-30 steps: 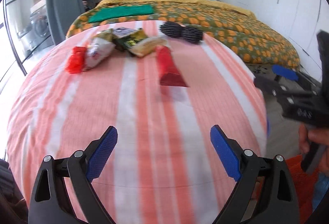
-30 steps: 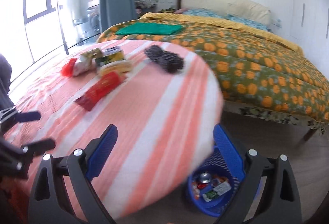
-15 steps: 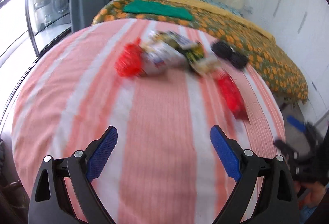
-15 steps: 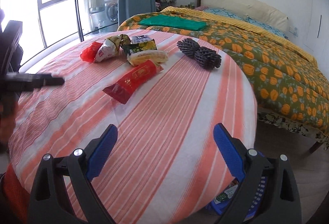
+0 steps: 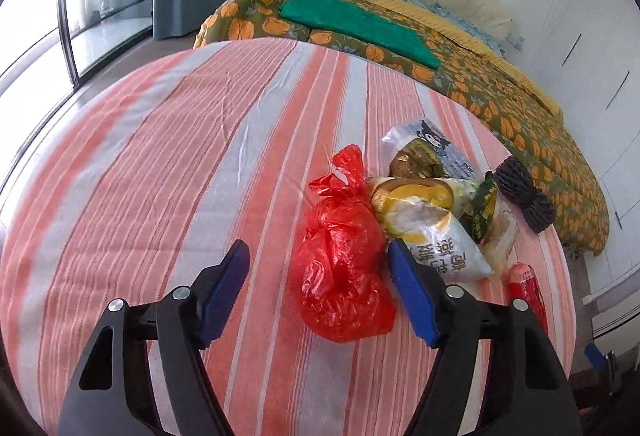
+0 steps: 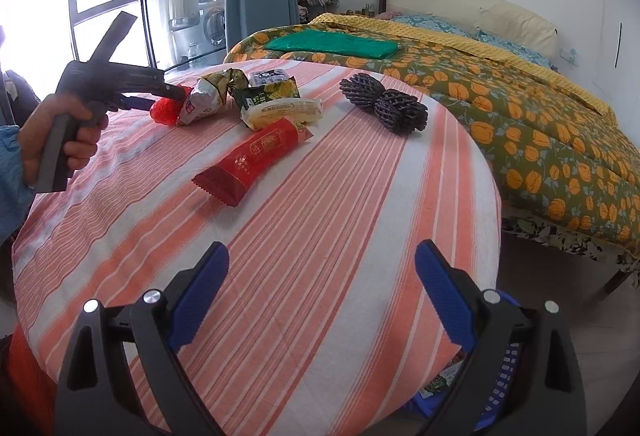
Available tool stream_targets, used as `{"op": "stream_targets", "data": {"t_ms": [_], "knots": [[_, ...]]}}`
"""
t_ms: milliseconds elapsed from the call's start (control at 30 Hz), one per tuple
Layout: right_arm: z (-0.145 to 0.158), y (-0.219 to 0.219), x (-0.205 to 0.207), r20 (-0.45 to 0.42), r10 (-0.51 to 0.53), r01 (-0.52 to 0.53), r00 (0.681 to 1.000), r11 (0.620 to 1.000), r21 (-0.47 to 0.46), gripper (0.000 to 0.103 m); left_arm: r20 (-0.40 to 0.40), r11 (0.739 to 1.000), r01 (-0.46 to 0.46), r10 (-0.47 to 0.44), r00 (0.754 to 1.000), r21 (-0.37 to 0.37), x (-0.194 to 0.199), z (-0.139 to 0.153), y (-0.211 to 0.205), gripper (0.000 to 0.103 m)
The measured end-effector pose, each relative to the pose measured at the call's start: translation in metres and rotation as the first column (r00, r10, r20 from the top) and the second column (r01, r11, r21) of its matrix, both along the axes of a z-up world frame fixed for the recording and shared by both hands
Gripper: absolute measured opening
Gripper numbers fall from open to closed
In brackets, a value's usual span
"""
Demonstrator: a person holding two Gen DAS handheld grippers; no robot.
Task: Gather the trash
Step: 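Lower the open left tool around the red plastic bag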
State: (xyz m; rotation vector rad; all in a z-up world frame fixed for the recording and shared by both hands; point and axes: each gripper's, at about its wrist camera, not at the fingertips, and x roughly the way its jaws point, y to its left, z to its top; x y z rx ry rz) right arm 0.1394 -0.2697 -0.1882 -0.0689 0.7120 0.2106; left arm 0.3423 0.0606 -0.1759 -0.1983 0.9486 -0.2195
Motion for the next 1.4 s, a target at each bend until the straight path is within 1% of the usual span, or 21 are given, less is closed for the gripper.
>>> {"op": "stream_targets", "data": {"t_ms": [67,100,133,267,367,467,600,667,700,733,767,867,1000,1133,1200,1300,1333,1400], "knots": [[0.000,-0.002,0.000,0.001,-0.004,0.004,1.000,1.000,0.003,0.091,0.002,0.999,0.016,-0.016,1.000,-0.047,0.003,-0.003,0.003,0.060],[0.001,-0.003,0.000,0.001,-0.007,0.007,1.000,1.000,0.005,0.091,0.003,0.997,0.026,-0.026,1.000,-0.067,0.003,-0.004,0.004,0.045],[0.001,-0.004,0.001,0.002,-0.012,0.012,1.000,1.000,0.009,0.091,-0.001,0.997,0.035,-0.035,0.999,-0.075,0.003,-0.004,0.005,0.040],[0.004,-0.008,0.002,0.007,-0.024,0.024,1.000,1.000,0.019,0.091,0.017,0.999,0.041,-0.040,0.999,-0.033,-0.015,0.005,0.008,0.038],[0.005,-0.009,0.002,0.007,-0.026,0.026,1.000,0.999,0.019,0.091,0.021,0.998,0.066,-0.066,0.998,0.018,-0.047,0.014,0.009,0.038],[0.002,-0.009,0.004,-0.008,-0.027,0.027,1.000,1.000,0.016,0.091,0.014,0.995,0.083,-0.084,0.996,0.061,-0.085,0.016,0.006,0.039],[-0.003,-0.008,0.007,-0.027,-0.030,0.031,0.999,0.999,0.021,0.091,0.026,0.990,0.108,-0.111,0.993,0.094,-0.125,0.011,-0.003,0.041],[-0.004,-0.008,0.008,-0.033,-0.037,0.038,0.999,0.999,0.030,0.091,0.051,0.986,0.108,-0.115,0.992,0.125,-0.138,0.009,-0.010,0.047],[-0.004,-0.009,0.008,-0.037,-0.043,0.045,0.998,0.998,0.039,0.091,0.062,0.984,0.104,-0.114,0.992,0.144,-0.141,0.007,-0.013,0.057],[-0.004,-0.010,0.010,-0.047,-0.051,0.053,0.998,0.997,0.054,0.091,0.074,0.982,0.094,-0.108,0.991,0.166,-0.144,0.004,-0.015,0.065],[-0.004,-0.011,0.011,-0.056,-0.056,0.060,0.997,0.996,0.067,0.091,0.075,0.981,0.088,-0.102,0.992,0.174,-0.144,0.001,-0.015,0.067],[-0.002,-0.010,0.016,-0.089,-0.057,0.066,0.994,0.993,0.103,0.091,0.053,0.979,0.084,-0.096,0.994,0.188,-0.141,-0.010,-0.015,0.071],[0.007,0.004,0.030,-0.123,-0.028,0.043,0.992,0.991,0.123,0.091,0.052,0.962,0.101,-0.117,0.992,0.252,-0.141,-0.018,-0.020,0.077],[0.012,0.026,0.063,-0.200,-0.015,0.044,0.980,0.989,0.140,0.091,0.045,0.955,0.106,-0.123,0.991,0.277,-0.141,-0.020,-0.023,0.081],[0.010,0.040,0.082,-0.236,-0.010,0.040,0.972,0.992,0.122,0.087,0.043,0.956,0.104,-0.120,0.992,0.276,-0.141,-0.020,-0.023,0.082],[0.001,0.064,0.108,-0.298,-0.003,0.030,0.955,0.996,0.085,0.071,0.042,0.956,0.102,-0.118,0.992,0.274,-0.141,-0.021,-0.022,0.083],[-0.001,0.071,0.115,-0.311,-0.009,0.029,0.950,0.998,0.058,0.065,0.041,0.956,0.102,-0.118,0.992,0.274,-0.141,-0.021,-0.022,0.083],[-0.004,0.079,0.124,-0.315,-0.026,0.032,0.949,0.999,0.016,0.051,0.041,0.957,0.103,-0.118,0.992,0.272,-0.140,-0.021,-0.022,0.083]]}}
